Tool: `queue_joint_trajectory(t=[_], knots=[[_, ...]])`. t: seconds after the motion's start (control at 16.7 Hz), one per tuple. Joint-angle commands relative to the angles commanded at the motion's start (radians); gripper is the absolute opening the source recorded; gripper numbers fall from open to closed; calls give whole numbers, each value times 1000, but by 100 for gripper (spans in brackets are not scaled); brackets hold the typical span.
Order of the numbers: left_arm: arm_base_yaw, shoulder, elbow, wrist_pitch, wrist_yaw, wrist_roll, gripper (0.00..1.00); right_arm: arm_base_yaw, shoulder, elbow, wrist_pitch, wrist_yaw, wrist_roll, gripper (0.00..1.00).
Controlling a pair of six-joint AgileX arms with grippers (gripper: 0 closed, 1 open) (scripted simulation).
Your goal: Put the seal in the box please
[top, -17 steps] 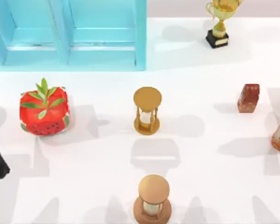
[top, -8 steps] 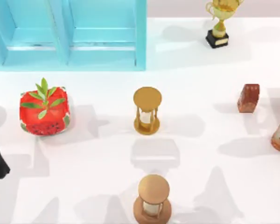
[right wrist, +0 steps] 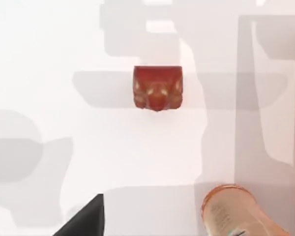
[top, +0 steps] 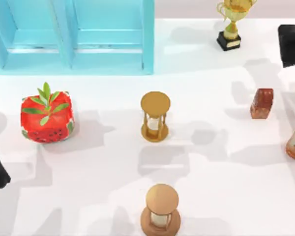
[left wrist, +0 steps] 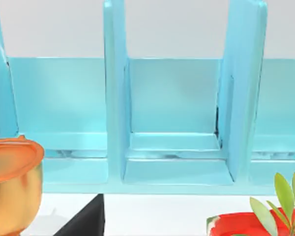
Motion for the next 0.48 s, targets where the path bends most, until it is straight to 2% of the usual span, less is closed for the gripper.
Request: queue_joint_trajectory(t=[0.24,0.48], knots=[[0,0,0,0,0,0,100,25,306,292,-186,1,32,100],[0,0,0,0,0,0,100,42,503,486,-306,0,52,100]])
